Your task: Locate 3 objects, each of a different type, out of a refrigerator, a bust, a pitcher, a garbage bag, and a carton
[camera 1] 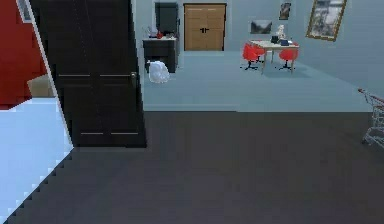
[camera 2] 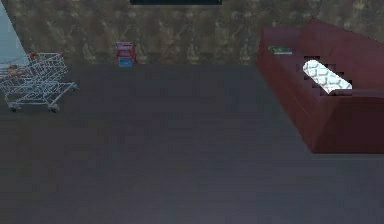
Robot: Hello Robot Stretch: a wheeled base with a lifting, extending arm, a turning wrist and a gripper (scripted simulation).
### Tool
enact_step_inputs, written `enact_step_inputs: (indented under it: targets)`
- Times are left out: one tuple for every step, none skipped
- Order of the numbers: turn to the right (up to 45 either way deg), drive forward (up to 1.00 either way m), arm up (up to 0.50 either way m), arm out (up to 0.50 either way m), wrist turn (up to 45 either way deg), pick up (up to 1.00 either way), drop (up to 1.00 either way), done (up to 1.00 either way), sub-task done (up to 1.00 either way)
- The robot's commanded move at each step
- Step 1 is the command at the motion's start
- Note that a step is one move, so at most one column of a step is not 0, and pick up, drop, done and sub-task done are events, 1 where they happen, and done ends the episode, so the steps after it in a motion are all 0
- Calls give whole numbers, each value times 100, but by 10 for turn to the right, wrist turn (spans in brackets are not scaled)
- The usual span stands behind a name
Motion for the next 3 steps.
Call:
enact_step_inputs:
  targets:
    - [0,100,0,0,0,0,0,0,0]
    - [0,100,0,0,0,0,0,0,0]
    - [30,0,0,0,0,0,0,0,0]
